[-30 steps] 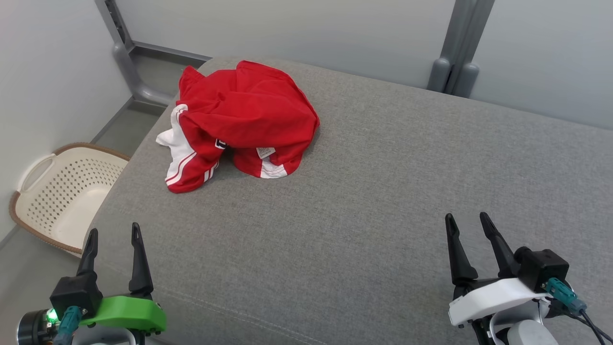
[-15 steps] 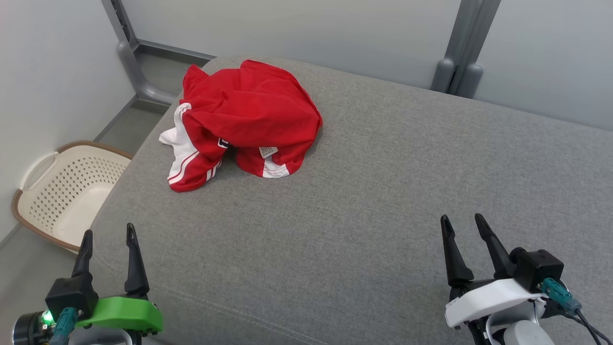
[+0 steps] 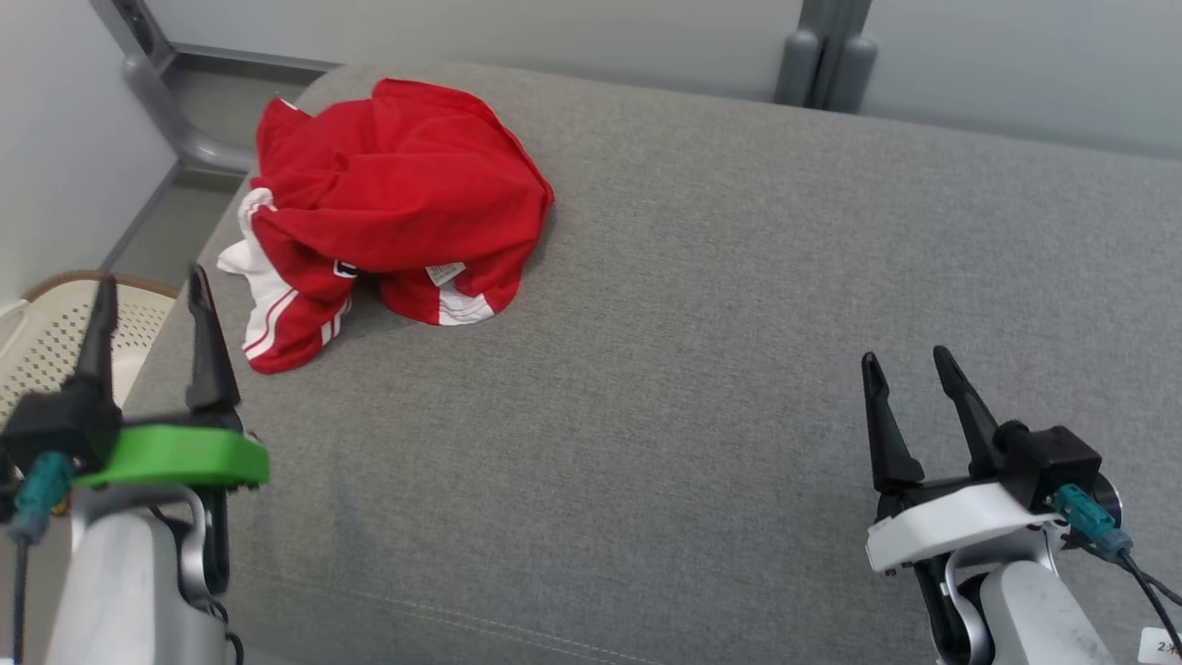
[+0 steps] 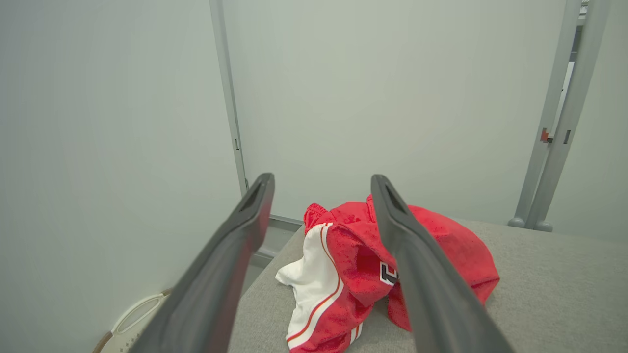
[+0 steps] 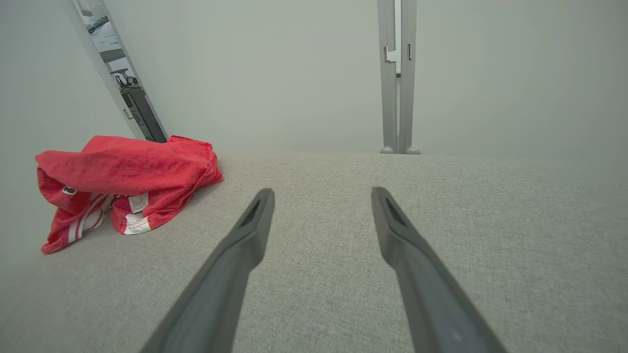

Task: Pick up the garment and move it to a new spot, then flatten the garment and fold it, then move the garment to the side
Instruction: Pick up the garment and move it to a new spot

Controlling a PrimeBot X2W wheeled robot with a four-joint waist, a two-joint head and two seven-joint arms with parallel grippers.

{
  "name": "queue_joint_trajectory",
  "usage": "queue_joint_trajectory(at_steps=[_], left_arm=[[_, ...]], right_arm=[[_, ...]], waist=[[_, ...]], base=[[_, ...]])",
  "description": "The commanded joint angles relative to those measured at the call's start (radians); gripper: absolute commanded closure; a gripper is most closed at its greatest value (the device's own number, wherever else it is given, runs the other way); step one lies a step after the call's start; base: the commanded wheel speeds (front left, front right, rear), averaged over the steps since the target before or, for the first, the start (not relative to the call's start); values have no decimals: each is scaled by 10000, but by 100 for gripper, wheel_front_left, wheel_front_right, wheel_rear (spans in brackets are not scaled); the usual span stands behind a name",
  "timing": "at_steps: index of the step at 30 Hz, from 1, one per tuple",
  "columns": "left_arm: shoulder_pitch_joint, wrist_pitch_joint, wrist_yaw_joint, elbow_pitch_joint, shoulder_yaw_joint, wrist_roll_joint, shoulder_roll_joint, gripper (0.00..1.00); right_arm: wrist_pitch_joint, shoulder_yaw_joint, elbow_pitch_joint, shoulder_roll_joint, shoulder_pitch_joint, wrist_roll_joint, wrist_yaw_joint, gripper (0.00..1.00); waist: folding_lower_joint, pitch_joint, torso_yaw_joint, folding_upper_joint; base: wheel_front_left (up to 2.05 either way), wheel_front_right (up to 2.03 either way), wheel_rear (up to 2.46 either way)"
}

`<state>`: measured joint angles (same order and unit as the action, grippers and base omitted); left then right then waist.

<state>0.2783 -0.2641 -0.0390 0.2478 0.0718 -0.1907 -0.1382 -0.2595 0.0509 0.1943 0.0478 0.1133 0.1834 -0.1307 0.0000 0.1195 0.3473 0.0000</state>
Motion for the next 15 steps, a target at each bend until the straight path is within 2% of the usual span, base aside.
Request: queue_joint_trajectory(at_steps=[1,7,15], left_arm=[[619,-7,-82,41,71,-97,-163,0],[2734,84,-364,613,117,-260,-758,0],[5086,635,-673,1473,-41,-493,-1619,0]], right_arm=[[27,-91,-131,54,263,-135,0,0],[125,-338,-647,140,803,-498,1,0],[31,-752,-1289,157,1180,-721,1,0]], waist=[[0,1077,-927,0],[0,2435,-2021,0],[0,3597,-3094,0]], base=[[0,0,0],[0,0,0],[0,0,0]])
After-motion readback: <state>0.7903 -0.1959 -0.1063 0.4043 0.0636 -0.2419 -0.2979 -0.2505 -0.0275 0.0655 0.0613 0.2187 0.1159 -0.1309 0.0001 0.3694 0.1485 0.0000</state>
